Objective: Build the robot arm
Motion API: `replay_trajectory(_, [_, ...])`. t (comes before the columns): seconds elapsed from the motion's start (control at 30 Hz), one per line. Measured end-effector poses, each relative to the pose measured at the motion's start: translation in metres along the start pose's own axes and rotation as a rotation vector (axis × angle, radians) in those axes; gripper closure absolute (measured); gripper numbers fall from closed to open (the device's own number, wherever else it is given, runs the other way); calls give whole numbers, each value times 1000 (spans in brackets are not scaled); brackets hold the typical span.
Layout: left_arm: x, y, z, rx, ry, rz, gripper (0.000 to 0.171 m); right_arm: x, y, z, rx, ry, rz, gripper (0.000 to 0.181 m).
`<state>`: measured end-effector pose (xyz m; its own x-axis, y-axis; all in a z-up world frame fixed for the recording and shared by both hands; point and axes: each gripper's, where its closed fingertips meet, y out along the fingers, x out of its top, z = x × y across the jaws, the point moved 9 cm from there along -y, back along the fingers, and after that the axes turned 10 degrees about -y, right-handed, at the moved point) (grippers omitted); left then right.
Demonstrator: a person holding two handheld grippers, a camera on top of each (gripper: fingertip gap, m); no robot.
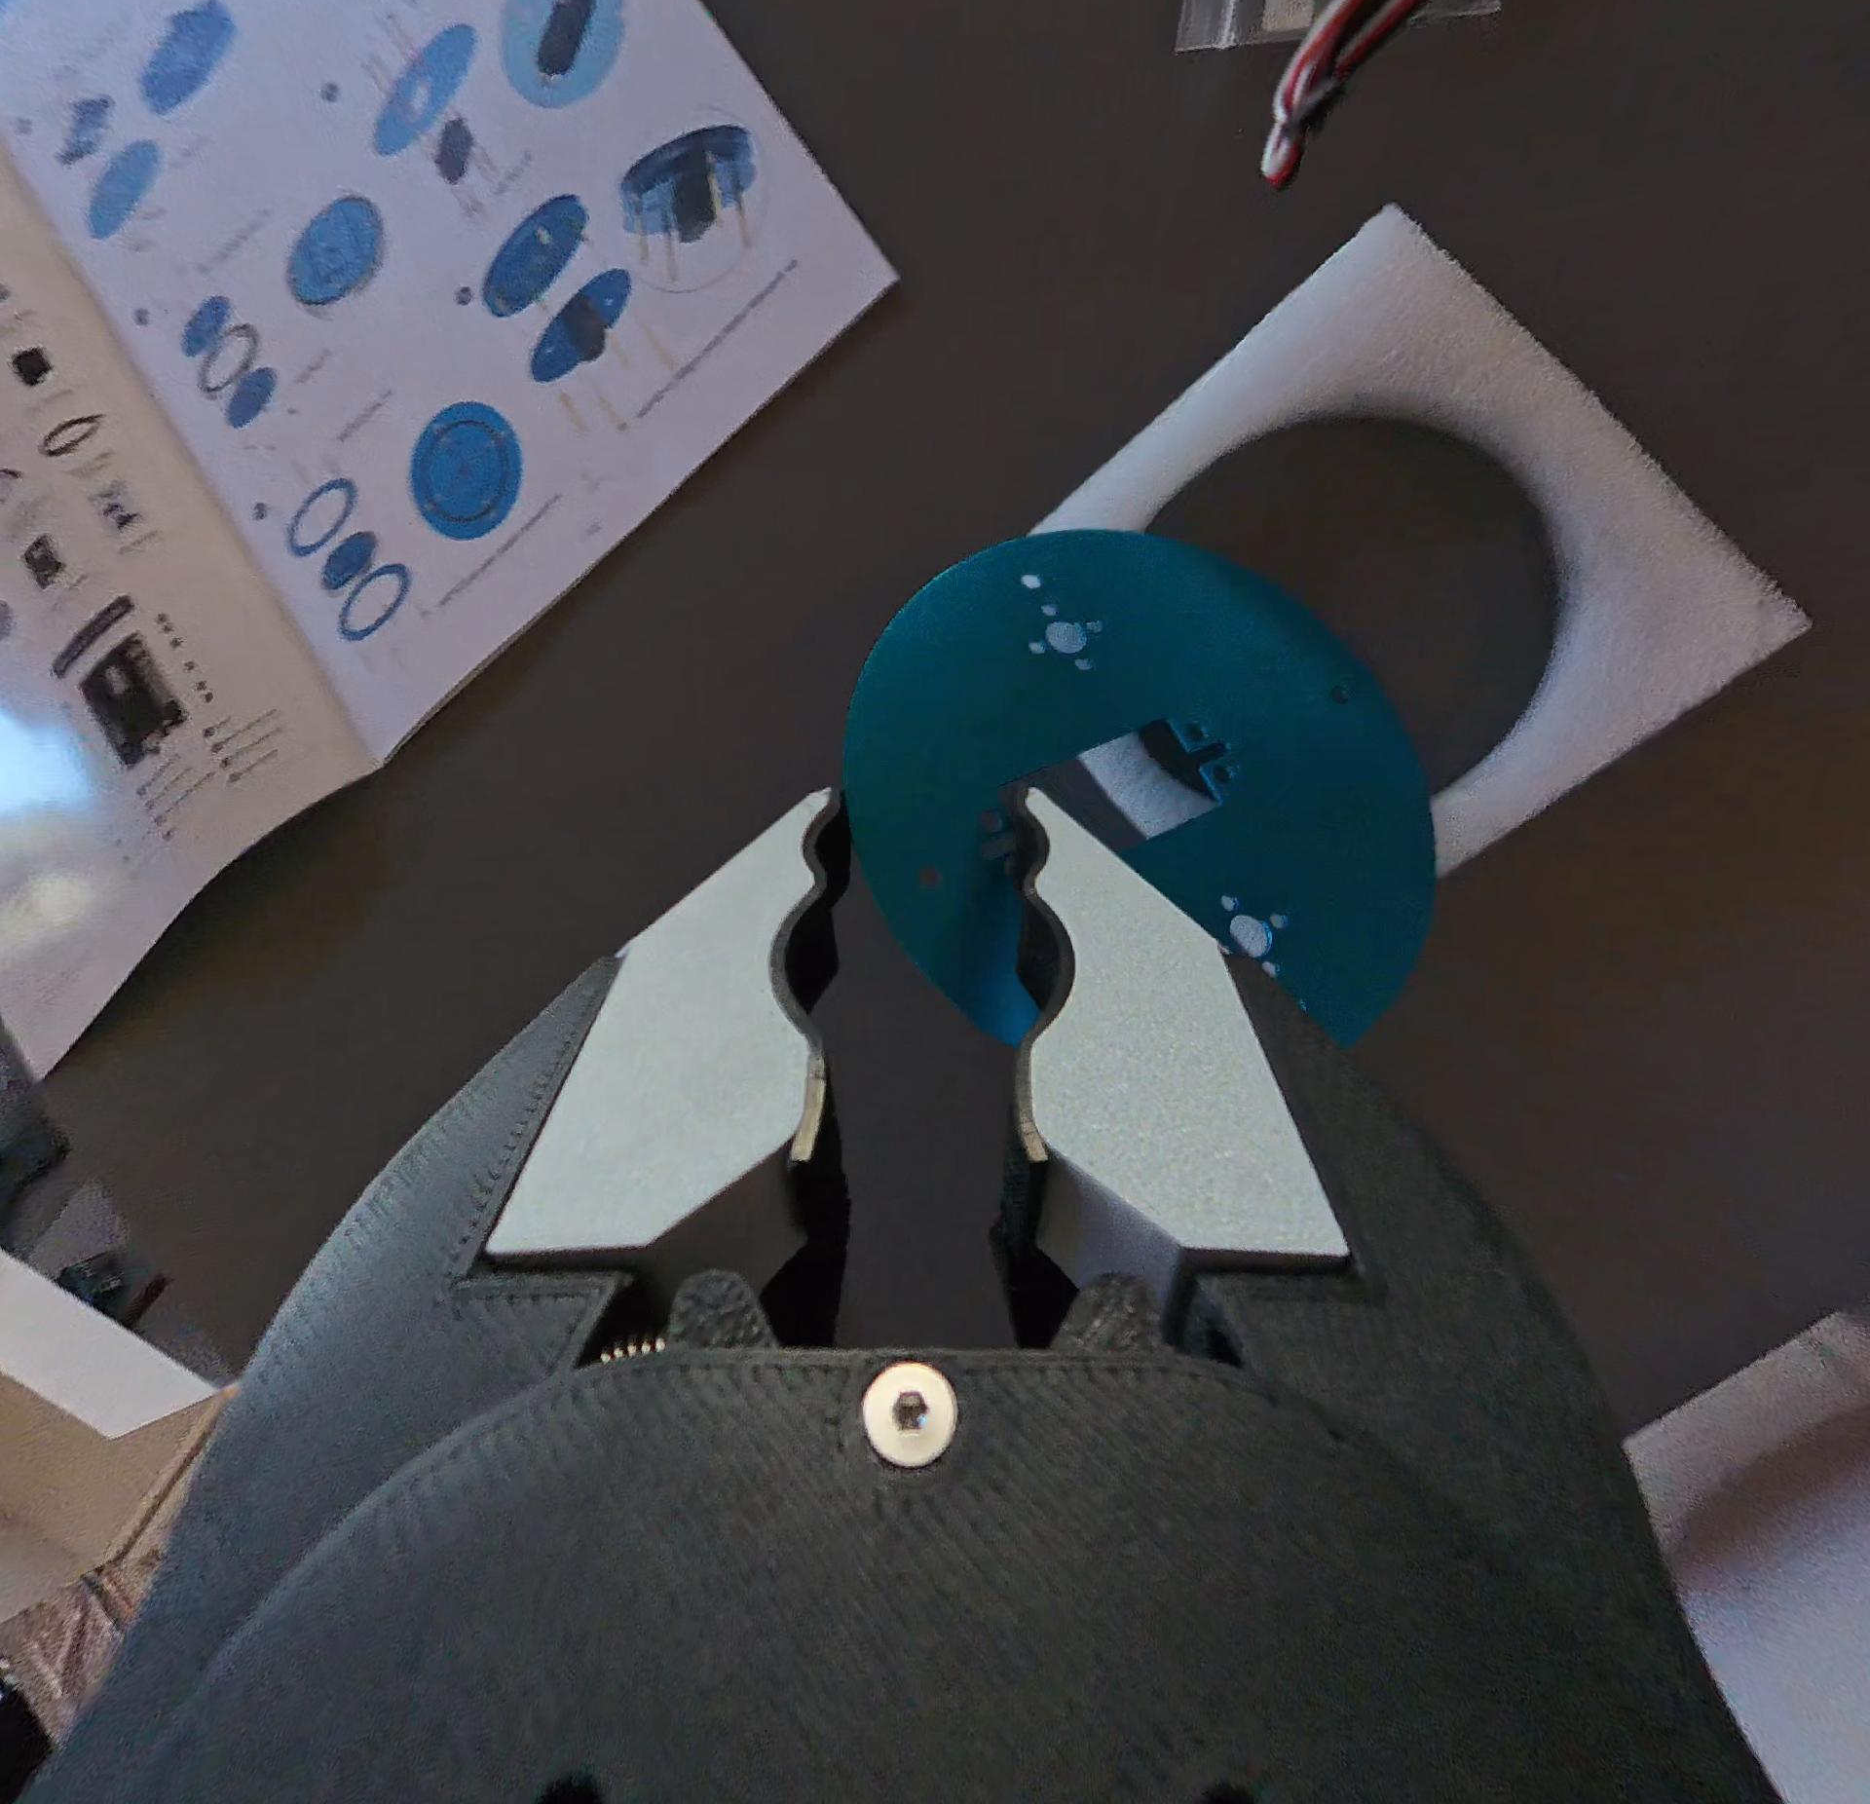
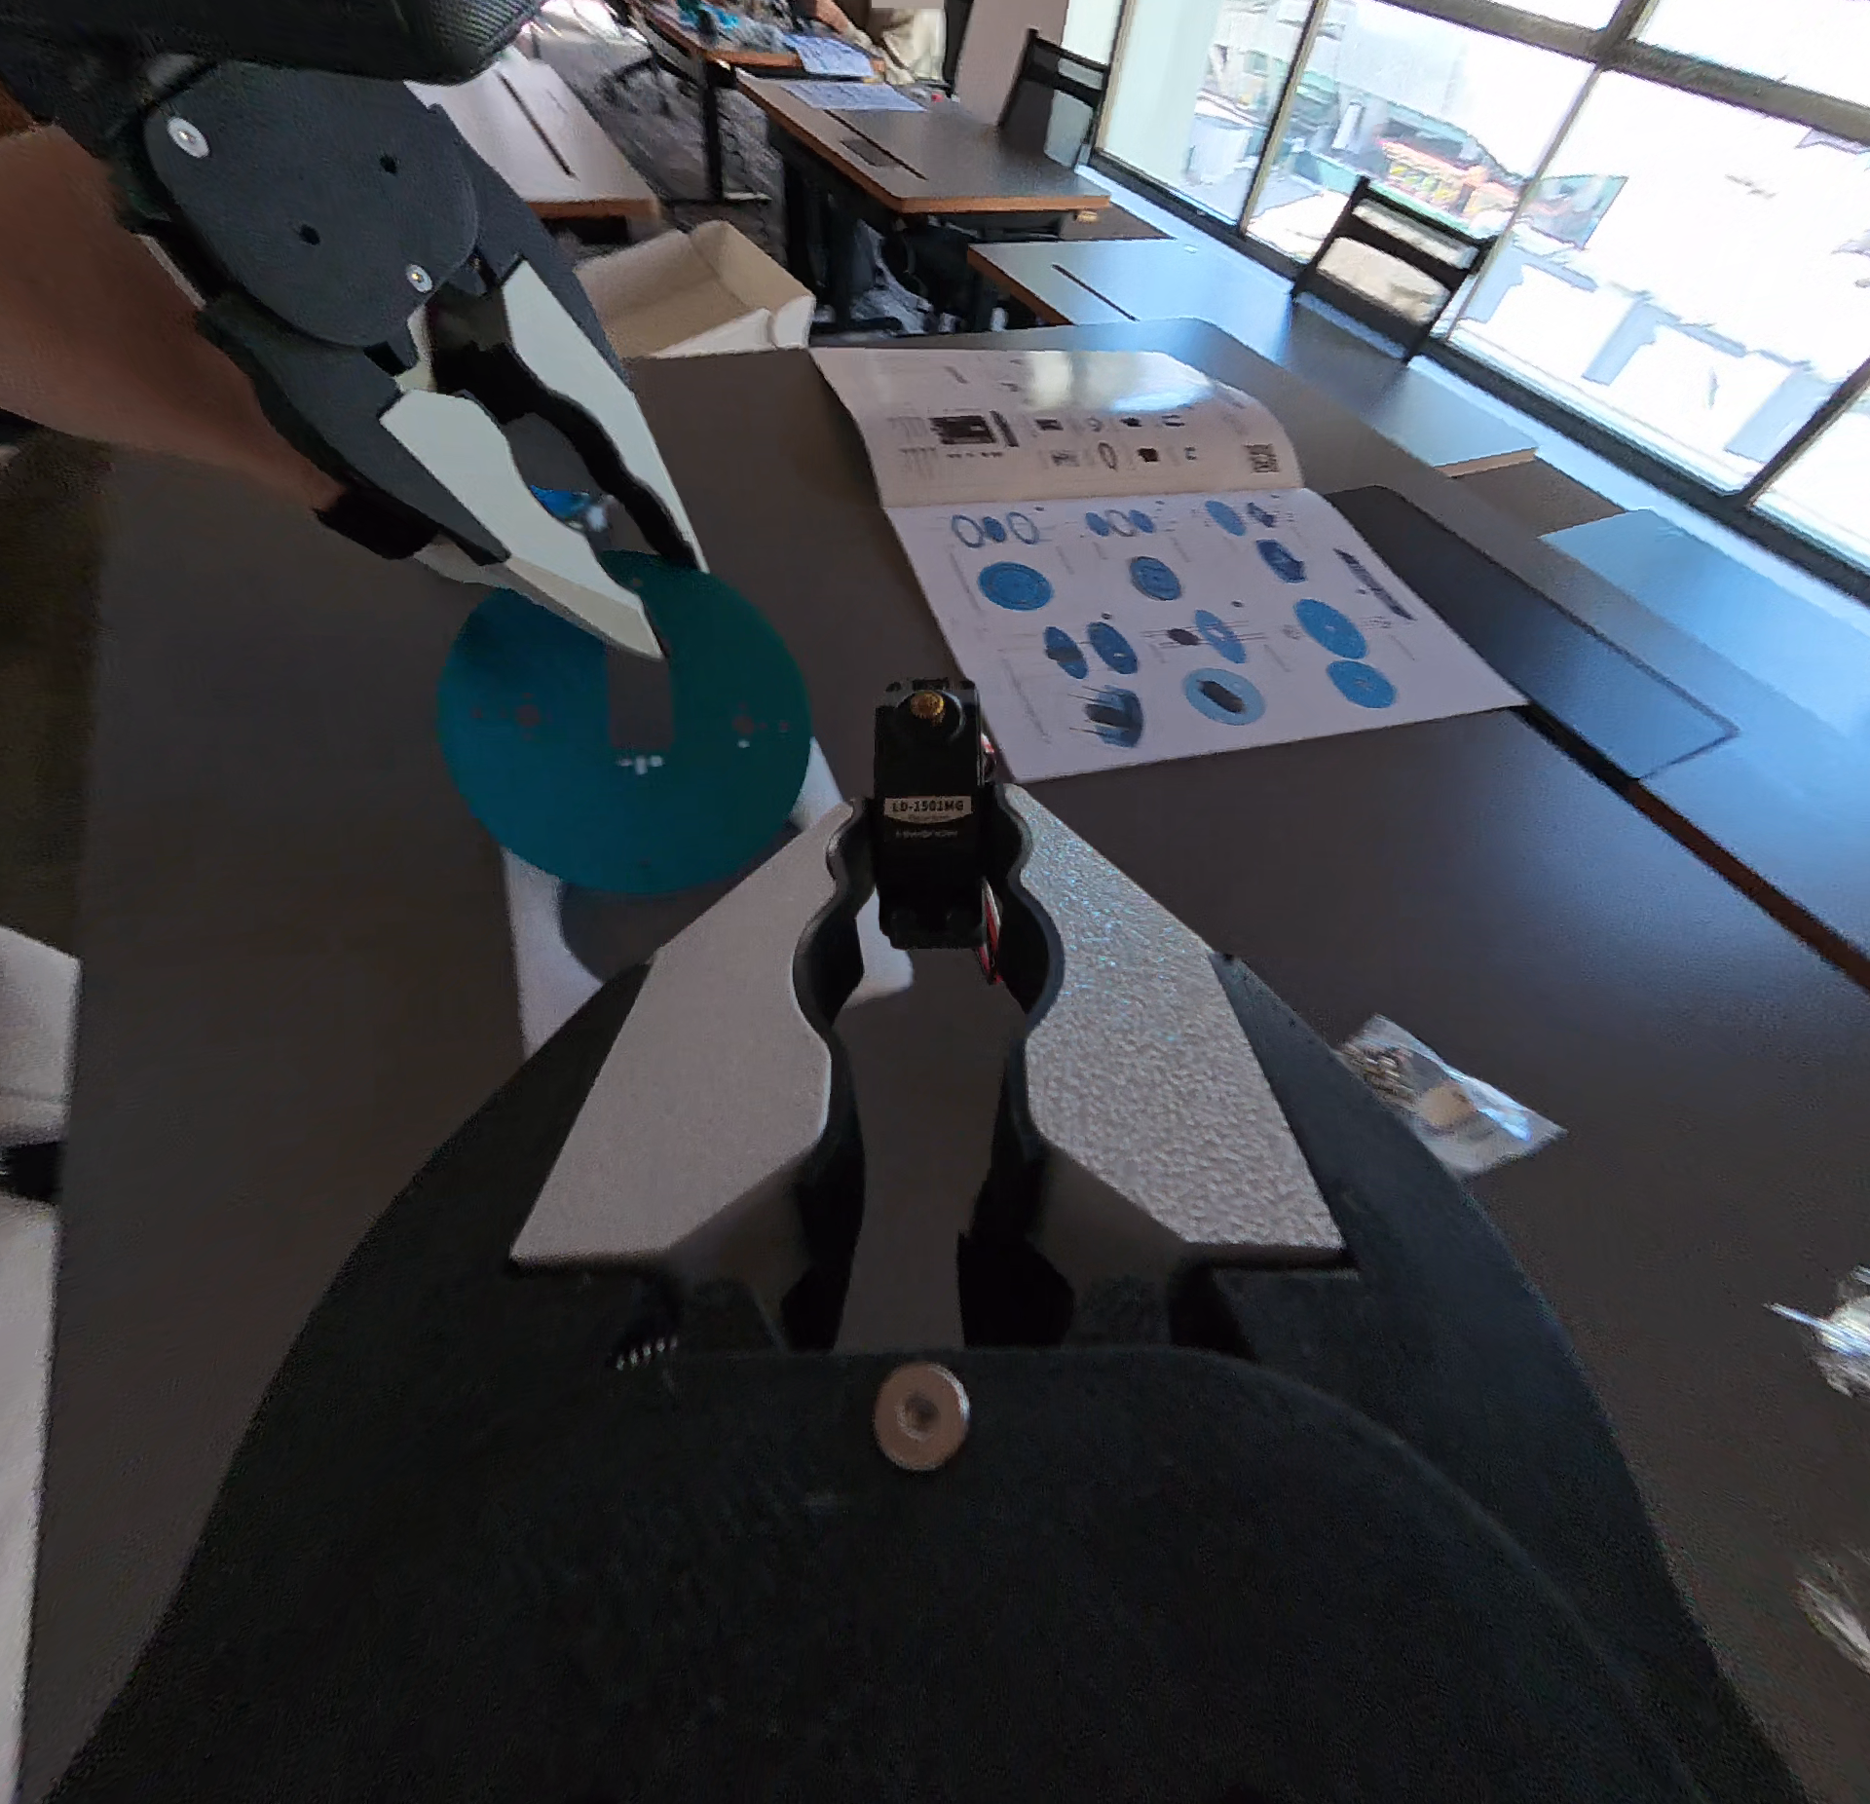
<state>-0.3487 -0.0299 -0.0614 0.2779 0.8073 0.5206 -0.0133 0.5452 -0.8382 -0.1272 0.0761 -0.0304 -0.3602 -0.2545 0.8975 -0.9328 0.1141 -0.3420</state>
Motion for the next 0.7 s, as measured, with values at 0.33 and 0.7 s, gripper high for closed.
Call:
replay_trajectory(0.33, [-33,-26,20,49,-40,-10,140,1,49,32,342,194,-33,162])
replay_trajectory(0.7, [-56,-13,13,-47,-89,-9,140,-31,75,50,407,148,144,161])
